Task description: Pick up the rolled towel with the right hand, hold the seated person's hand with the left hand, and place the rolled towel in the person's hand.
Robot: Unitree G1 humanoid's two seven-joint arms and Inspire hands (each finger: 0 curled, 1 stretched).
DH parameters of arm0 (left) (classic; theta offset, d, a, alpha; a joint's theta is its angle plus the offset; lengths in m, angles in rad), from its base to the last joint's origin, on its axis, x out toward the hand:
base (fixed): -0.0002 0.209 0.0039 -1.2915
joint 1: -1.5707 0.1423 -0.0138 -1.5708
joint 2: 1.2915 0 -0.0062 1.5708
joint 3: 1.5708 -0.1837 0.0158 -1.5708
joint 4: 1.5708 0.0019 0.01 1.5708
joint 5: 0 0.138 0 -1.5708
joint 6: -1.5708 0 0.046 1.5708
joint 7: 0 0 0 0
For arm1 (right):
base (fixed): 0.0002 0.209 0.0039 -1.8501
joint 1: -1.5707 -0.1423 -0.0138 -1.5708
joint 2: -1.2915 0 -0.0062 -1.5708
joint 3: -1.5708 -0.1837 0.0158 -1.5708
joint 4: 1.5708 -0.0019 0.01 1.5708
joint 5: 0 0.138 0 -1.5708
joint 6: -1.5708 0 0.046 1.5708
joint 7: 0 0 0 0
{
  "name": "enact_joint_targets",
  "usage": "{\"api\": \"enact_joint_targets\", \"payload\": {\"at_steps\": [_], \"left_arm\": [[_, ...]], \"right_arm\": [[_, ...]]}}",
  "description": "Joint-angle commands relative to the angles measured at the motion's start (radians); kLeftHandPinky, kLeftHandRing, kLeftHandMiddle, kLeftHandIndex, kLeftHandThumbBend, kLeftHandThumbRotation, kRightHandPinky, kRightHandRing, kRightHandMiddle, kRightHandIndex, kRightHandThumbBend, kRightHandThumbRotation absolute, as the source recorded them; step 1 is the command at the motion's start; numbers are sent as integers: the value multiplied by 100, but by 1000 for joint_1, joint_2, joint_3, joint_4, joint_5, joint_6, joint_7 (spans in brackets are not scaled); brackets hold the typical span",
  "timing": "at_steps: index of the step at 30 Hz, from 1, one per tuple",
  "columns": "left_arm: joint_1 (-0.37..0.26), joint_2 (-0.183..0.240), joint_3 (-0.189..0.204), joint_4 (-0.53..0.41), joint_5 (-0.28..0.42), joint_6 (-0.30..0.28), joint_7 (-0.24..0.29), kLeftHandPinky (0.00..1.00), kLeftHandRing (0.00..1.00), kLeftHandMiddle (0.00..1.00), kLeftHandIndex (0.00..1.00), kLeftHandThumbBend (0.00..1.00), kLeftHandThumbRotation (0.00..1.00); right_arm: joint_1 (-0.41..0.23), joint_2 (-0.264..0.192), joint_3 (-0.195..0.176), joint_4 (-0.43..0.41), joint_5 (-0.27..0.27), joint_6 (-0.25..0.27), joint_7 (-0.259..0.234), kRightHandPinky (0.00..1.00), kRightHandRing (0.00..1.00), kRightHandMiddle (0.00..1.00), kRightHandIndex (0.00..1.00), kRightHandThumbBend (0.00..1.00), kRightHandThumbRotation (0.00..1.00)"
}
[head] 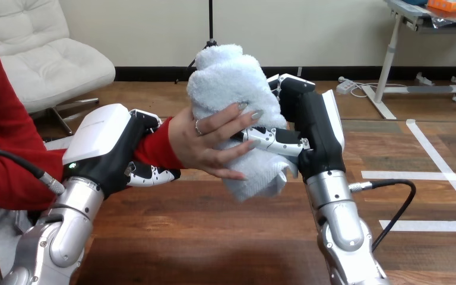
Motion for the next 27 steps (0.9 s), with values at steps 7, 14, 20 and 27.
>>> {"api": "enact_joint_targets", "payload": {"at_steps": [7,14,20,27], "left_arm": [[-123,-1,34,-164,17,-14,14,40,49,54,55,74,19],[-115,0,35,-172,15,-16,11,42,52,58,59,75,27],[-110,1,38,-175,11,-20,8,42,53,59,60,74,31],[-104,0,43,-175,2,-28,6,42,54,59,60,71,33]], "right_arm": [[8,-17,52,-124,-27,90,77,44,55,64,68,79,65],[24,-16,48,-149,-12,119,92,46,58,68,74,77,82],[35,-15,43,-163,5,136,110,46,58,69,74,71,91],[44,-17,38,-170,26,147,137,46,59,69,74,64,98]]}}
